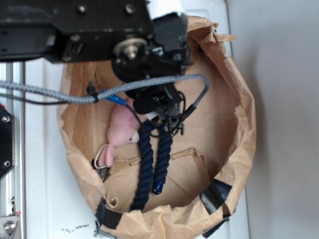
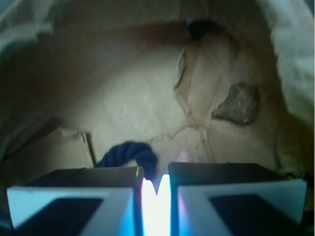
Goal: Grab the pink bunny.
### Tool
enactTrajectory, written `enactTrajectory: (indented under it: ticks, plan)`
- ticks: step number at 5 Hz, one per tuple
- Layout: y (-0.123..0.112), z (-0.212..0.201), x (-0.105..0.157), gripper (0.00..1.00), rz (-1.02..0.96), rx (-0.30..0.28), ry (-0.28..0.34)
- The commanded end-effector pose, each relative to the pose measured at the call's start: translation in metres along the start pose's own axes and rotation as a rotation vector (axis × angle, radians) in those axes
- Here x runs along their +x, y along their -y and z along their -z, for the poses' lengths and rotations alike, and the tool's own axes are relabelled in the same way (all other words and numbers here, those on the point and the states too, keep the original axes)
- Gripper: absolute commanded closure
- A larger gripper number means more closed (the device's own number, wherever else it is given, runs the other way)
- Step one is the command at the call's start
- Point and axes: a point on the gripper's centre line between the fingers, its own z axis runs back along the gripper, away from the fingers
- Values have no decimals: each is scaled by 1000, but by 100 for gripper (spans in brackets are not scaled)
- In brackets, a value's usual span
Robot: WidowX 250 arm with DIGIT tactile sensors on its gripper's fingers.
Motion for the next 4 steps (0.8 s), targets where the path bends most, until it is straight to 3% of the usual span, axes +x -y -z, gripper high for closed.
enactTrajectory:
  ticks: [1, 2, 4]
  plan:
    - [1, 10, 36, 0, 18, 11, 28]
    - [-1, 32, 37, 0, 42, 47, 42]
    - [1, 63, 24, 0, 106, 68, -33]
